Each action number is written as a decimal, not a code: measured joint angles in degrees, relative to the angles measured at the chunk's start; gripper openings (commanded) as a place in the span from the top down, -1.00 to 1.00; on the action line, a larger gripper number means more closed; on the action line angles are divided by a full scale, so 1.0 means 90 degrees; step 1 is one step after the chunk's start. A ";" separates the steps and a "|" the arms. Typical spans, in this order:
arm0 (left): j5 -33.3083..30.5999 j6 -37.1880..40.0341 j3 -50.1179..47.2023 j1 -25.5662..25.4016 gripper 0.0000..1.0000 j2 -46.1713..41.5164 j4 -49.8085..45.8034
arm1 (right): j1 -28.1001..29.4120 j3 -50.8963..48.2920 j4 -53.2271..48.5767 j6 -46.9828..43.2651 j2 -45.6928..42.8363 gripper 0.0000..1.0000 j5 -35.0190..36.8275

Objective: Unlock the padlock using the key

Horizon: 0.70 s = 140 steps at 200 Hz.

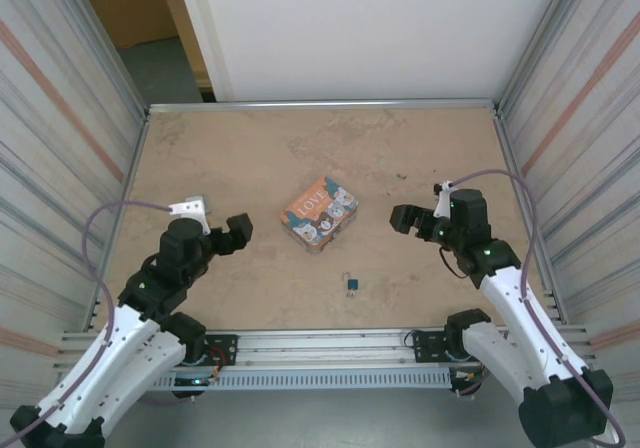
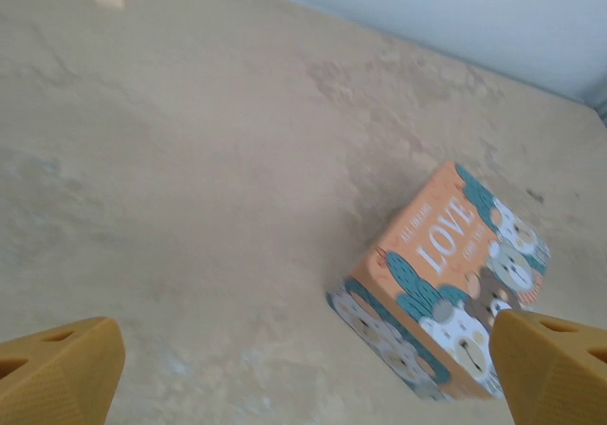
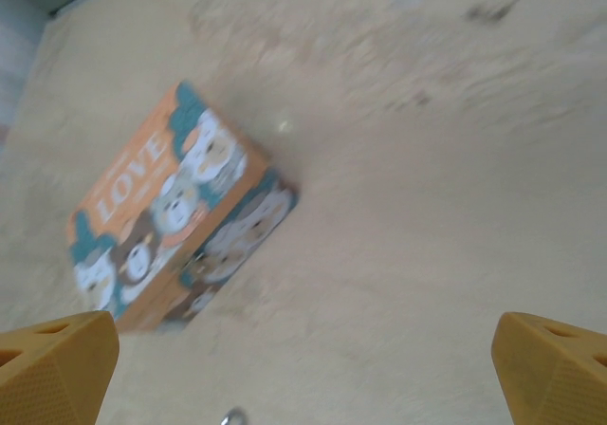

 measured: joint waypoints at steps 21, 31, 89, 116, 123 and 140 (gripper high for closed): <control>-0.0593 0.0267 -0.0075 0.0007 -0.97 -0.0163 0.0070 | -0.0282 -0.0202 0.0151 -0.0204 -0.0393 -0.98 0.0600; -0.0877 0.0376 -0.0104 0.0007 -0.97 -0.0163 0.0143 | -0.0418 -0.0393 0.0304 -0.0352 -0.0602 -0.98 0.0850; -0.2006 0.1282 -0.0644 0.0318 -0.97 0.0282 0.1280 | -0.0879 -0.2008 0.2186 -0.1365 -0.1107 -0.98 0.2079; -0.2050 0.1474 -0.0809 0.0770 -0.97 0.0804 0.1814 | -0.1146 -0.2273 0.3089 -0.1562 -0.0542 -0.98 0.2266; -0.2047 0.1496 -0.0840 0.0891 -0.97 0.0967 0.1945 | -0.1178 -0.2307 0.3378 -0.1634 -0.0372 -0.98 0.2276; -0.2035 0.1494 -0.0928 0.1144 -0.97 0.1275 0.2152 | -0.1205 -0.2399 0.4065 -0.1785 0.0002 -0.98 0.2273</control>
